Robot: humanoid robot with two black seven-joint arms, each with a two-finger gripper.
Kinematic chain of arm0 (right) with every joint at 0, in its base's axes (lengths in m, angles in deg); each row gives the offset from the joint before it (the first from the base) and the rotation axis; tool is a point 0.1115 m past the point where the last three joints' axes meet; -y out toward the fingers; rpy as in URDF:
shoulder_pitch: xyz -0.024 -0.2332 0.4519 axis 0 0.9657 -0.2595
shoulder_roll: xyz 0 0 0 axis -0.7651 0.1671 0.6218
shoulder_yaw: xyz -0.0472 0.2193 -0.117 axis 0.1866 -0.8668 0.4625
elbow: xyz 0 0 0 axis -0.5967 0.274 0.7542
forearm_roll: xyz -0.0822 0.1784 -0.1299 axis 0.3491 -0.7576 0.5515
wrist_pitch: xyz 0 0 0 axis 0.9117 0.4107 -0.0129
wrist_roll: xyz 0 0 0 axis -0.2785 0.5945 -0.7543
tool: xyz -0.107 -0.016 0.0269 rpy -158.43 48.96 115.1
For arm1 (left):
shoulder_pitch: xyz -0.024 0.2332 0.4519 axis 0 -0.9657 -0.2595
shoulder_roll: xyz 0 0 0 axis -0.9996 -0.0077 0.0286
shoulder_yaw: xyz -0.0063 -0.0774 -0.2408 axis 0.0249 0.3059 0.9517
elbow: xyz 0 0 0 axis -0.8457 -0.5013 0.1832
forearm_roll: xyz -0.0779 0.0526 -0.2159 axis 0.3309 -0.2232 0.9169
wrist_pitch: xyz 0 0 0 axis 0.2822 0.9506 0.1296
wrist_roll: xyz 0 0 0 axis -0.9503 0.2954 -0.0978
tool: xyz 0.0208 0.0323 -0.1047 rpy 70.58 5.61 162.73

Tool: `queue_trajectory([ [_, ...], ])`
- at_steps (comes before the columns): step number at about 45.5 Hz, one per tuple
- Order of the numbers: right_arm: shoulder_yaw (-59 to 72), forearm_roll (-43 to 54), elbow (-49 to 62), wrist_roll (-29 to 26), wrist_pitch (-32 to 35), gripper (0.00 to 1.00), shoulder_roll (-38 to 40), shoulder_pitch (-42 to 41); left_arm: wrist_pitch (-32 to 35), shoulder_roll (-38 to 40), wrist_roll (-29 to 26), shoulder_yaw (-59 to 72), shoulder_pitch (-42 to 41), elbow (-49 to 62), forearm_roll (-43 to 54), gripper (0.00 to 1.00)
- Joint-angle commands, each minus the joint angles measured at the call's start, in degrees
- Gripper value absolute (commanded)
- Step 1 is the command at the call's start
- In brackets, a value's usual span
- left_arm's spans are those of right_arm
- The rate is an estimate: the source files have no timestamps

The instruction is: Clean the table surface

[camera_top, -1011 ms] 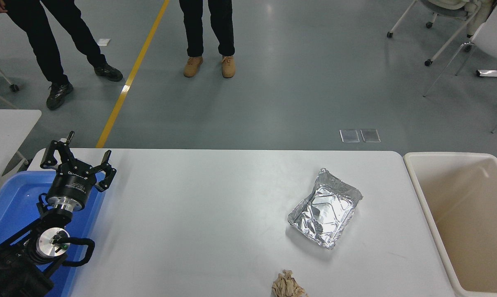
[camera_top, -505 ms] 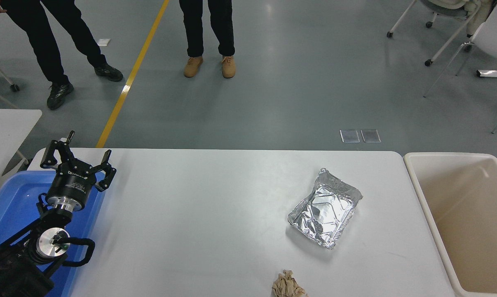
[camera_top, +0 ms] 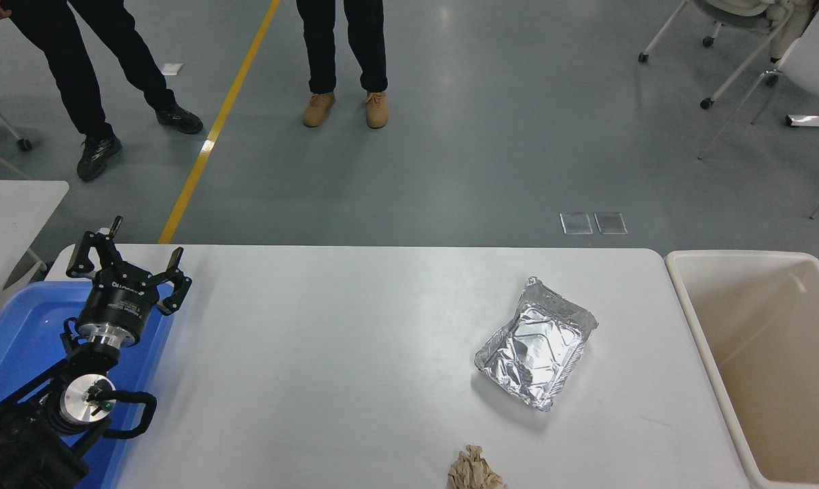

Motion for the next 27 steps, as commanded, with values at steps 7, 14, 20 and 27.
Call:
queue_trajectory([
  [7, -3.8, -3.0, -2.7, 0.1, 0.8, 0.99, -5.0, 1.3, 0.0, 0.0, 0.0, 0.0, 0.0, 0.0, 0.0, 0.99],
  [14, -4.1, -2.9, -2.8, 0.2, 1.2, 0.99, -8.1, 1.5, 0.0, 0.0, 0.0, 0.0, 0.0, 0.0, 0.0, 0.99],
  [20, -4.1, -2.6, -2.7, 0.6, 1.4, 0.99, -10.1, 2.0, 0.0, 0.0, 0.0, 0.0, 0.0, 0.0, 0.0, 0.99],
  [27, -4.0, -1.9, -2.7, 1.8, 3.3, 0.99, -11.1, 3.9, 0.0, 0.0, 0.0, 0.0, 0.0, 0.0, 0.0, 0.99],
])
